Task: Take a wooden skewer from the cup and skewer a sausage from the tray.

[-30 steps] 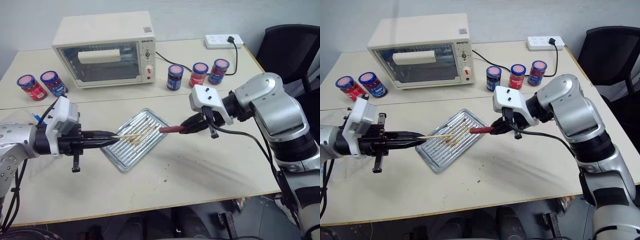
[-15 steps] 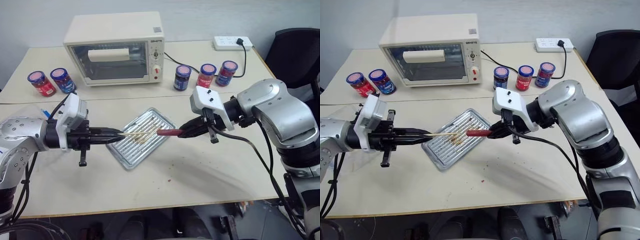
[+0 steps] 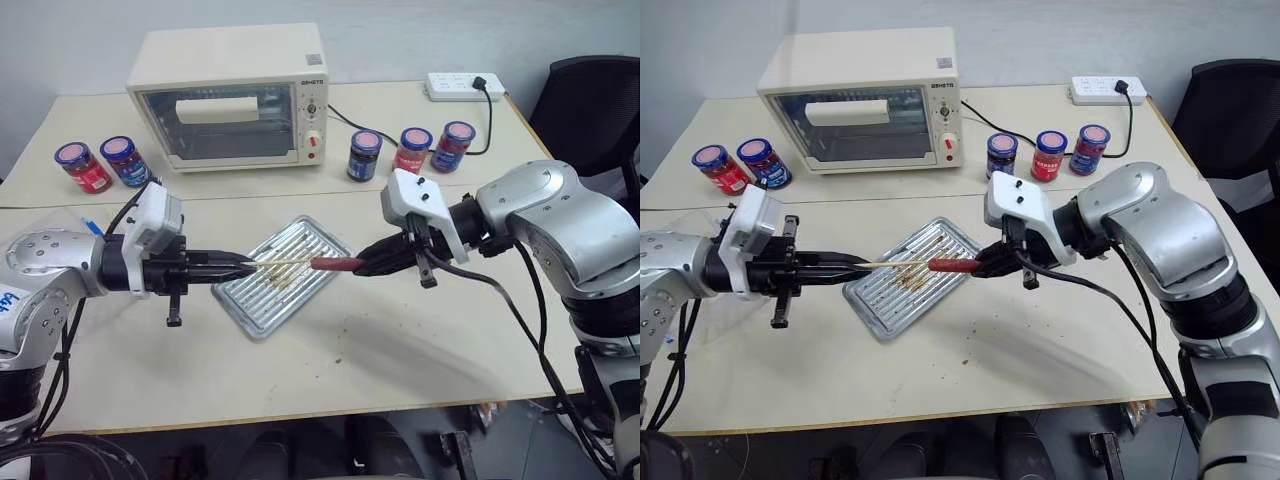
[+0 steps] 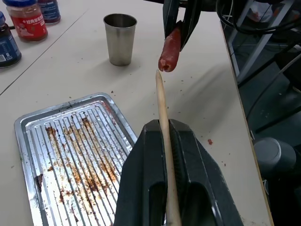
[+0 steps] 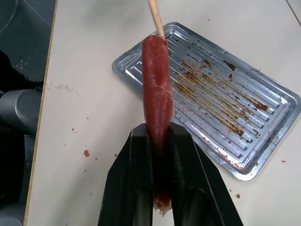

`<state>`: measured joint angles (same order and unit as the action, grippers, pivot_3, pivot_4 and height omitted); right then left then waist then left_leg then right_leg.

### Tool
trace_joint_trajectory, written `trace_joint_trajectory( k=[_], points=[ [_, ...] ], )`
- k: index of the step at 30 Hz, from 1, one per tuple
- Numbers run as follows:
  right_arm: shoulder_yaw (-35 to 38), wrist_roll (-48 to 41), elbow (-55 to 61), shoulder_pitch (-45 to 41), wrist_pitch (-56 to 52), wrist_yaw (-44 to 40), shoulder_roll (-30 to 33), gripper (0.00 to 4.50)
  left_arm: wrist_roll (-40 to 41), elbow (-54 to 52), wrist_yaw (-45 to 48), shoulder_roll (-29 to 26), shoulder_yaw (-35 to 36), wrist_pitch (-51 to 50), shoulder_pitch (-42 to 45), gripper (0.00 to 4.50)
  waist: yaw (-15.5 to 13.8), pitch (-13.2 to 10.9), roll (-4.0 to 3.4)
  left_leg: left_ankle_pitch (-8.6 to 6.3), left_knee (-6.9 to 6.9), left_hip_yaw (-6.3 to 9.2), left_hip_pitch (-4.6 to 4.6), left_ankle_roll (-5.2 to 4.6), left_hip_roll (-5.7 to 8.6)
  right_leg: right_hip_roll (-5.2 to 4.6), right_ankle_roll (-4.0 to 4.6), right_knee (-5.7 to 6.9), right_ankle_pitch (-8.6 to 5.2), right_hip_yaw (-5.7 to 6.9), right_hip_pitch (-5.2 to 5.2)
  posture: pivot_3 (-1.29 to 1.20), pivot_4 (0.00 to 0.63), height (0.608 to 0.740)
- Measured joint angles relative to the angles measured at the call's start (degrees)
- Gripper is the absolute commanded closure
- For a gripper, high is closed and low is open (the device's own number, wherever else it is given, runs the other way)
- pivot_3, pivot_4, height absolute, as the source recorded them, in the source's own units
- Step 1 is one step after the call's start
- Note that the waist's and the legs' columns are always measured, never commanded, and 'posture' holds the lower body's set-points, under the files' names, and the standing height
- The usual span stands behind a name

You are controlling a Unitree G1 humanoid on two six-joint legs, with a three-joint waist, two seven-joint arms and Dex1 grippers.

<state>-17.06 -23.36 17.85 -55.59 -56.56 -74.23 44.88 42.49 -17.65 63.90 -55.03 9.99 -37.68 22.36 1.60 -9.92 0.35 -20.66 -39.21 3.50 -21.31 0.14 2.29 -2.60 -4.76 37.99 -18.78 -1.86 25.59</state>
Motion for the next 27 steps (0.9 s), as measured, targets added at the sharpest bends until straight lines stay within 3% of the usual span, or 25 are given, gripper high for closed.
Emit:
trace_joint_trajectory(
  k=[27],
  points=[
    [-0.04,-1.18,-0.95,-0.03,1.09,2.10,0.18,4.35,-1.81,0.88,1.80,-0.01,-1.07,0.35,2.14,4.50,-0.02,0.00,0.00,0.00,-0.01,0.00,0.00,0.00,0.00,0.00,0.00,0.00,0.00,0.00,0.00,0.00,0.150,0.740]
  ],
)
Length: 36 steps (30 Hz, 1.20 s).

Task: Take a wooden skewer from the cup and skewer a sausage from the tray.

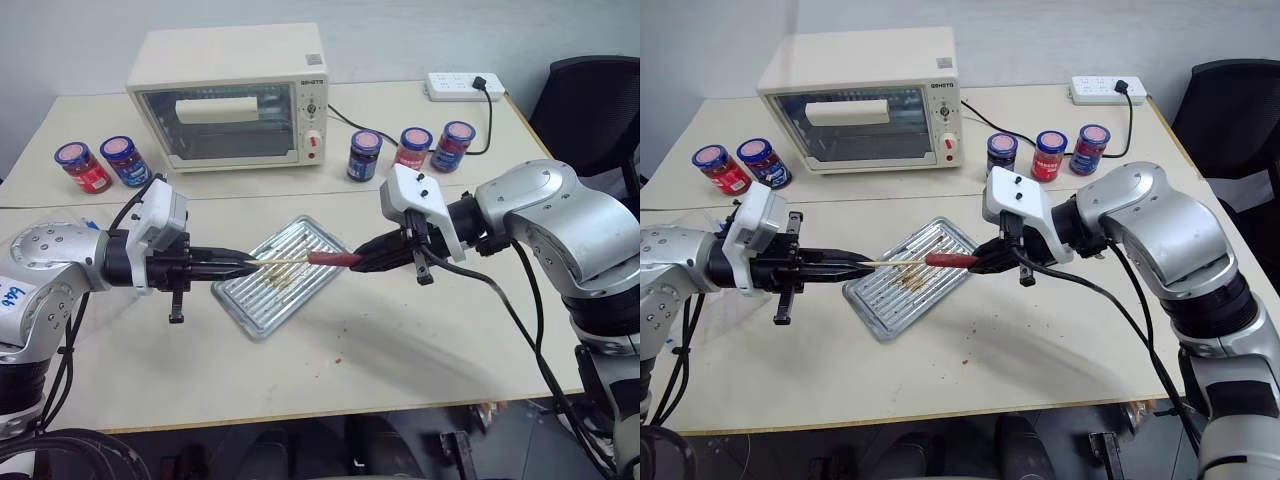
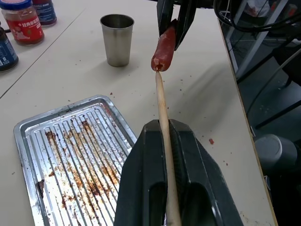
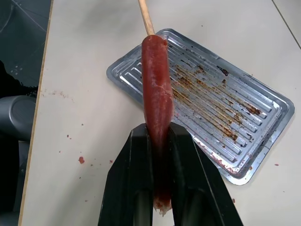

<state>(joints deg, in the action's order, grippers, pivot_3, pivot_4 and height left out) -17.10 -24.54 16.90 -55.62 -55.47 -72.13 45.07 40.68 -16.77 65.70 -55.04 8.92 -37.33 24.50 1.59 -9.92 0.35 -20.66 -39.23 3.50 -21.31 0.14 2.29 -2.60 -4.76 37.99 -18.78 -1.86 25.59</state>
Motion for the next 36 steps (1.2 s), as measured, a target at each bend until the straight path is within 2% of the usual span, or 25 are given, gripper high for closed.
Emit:
trace_joint_trajectory(
  k=[14,36],
  points=[
    [-0.28,1.10,-1.63,1.17,2.75,-0.07,1.26,4.35,-0.61,1.88,0.80,-0.21,0.07,0.35,1.11,4.50,0.03,0.00,0.00,0.00,0.00,0.00,0.00,0.00,0.00,0.00,0.00,0.01,0.00,0.00,0.00,0.00,0.150,0.740],
    [-0.28,-0.23,-1.14,1.40,1.51,0.91,1.17,4.35,-0.61,1.74,0.60,0.79,-0.73,0.36,1.95,4.50,0.01,0.00,0.00,0.00,-0.01,0.00,0.00,0.00,0.00,0.00,0.00,0.01,0.00,0.00,0.00,0.00,0.150,0.740]
  ],
)
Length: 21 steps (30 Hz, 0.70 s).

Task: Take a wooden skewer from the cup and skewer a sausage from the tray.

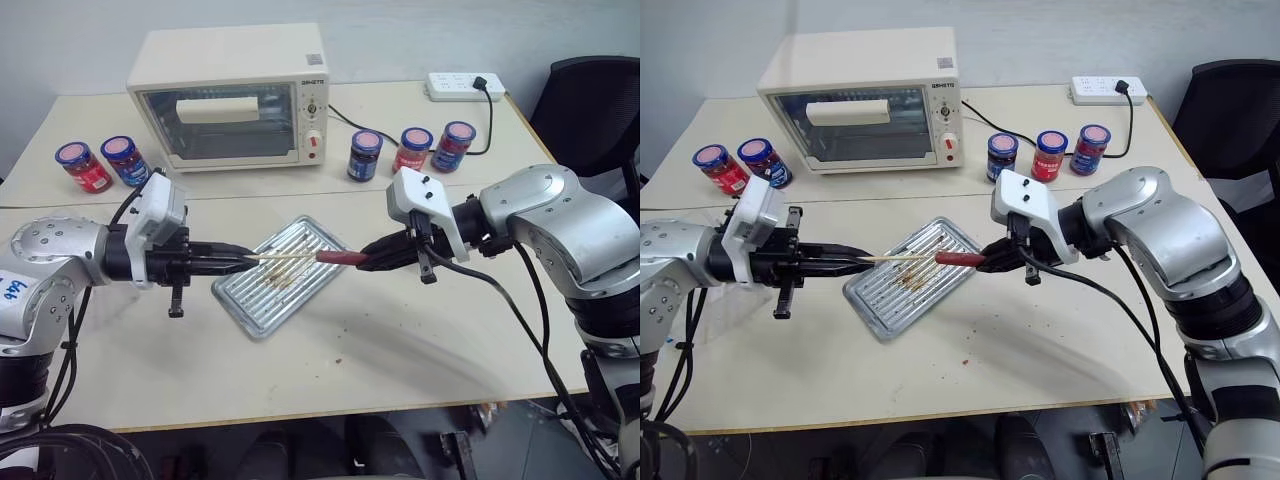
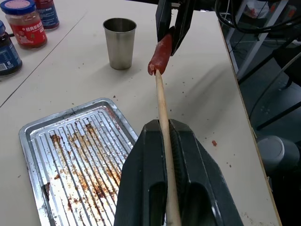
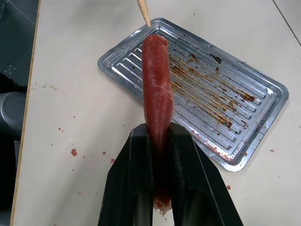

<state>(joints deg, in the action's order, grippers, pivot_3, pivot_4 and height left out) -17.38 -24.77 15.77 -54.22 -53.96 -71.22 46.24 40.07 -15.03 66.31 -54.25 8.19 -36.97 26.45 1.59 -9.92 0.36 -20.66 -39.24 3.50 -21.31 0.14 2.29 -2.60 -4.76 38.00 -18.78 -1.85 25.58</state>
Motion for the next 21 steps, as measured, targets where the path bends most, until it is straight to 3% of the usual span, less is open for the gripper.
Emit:
trace_joint_trajectory(
  k=[21],
  points=[
    [0.00,-1.90,0.65,-1.00,-2.24,1.11,-0.53,4.35,-1.06,1.23,0.78,0.00,-0.07,0.64,0.89,4.50,-0.01,0.00,0.00,0.00,0.00,0.00,0.00,0.00,0.00,0.00,0.00,0.00,0.00,0.01,0.00,0.00,0.150,0.740]
  ],
)
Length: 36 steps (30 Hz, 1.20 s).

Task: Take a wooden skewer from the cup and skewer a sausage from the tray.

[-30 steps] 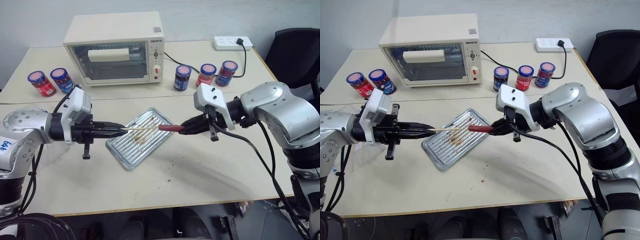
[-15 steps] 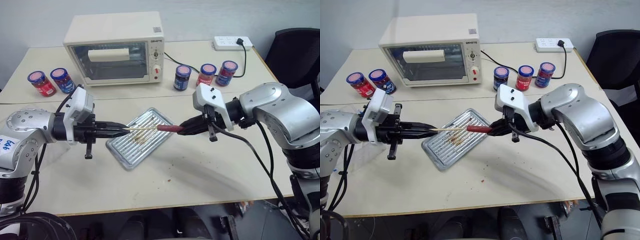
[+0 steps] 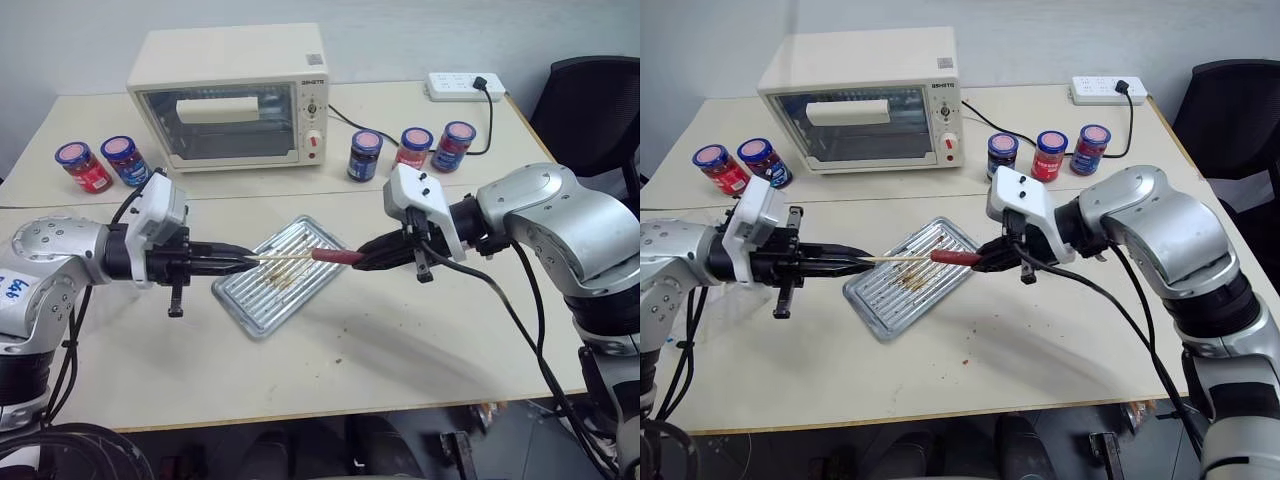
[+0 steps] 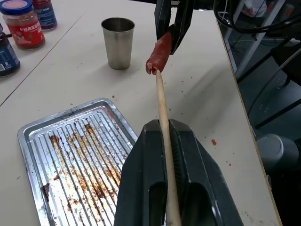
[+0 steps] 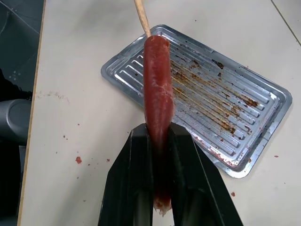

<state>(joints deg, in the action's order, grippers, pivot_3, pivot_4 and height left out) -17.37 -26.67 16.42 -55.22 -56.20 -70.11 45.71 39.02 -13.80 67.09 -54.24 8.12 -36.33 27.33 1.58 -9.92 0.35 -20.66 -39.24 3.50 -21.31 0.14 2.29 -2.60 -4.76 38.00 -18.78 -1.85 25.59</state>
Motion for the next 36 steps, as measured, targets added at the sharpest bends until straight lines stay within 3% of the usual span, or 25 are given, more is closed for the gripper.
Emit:
trace_joint_trajectory(
  k=[36],
  points=[
    [0.00,-1.76,-0.90,-0.69,-1.12,1.67,-0.33,4.35,-0.22,0.12,-0.70,0.21,-0.12,0.02,0.44,4.50,0.01,0.00,0.00,0.00,0.00,0.00,0.00,0.00,0.00,0.00,0.00,0.01,0.00,0.00,0.00,0.00,0.150,0.740]
  ],
)
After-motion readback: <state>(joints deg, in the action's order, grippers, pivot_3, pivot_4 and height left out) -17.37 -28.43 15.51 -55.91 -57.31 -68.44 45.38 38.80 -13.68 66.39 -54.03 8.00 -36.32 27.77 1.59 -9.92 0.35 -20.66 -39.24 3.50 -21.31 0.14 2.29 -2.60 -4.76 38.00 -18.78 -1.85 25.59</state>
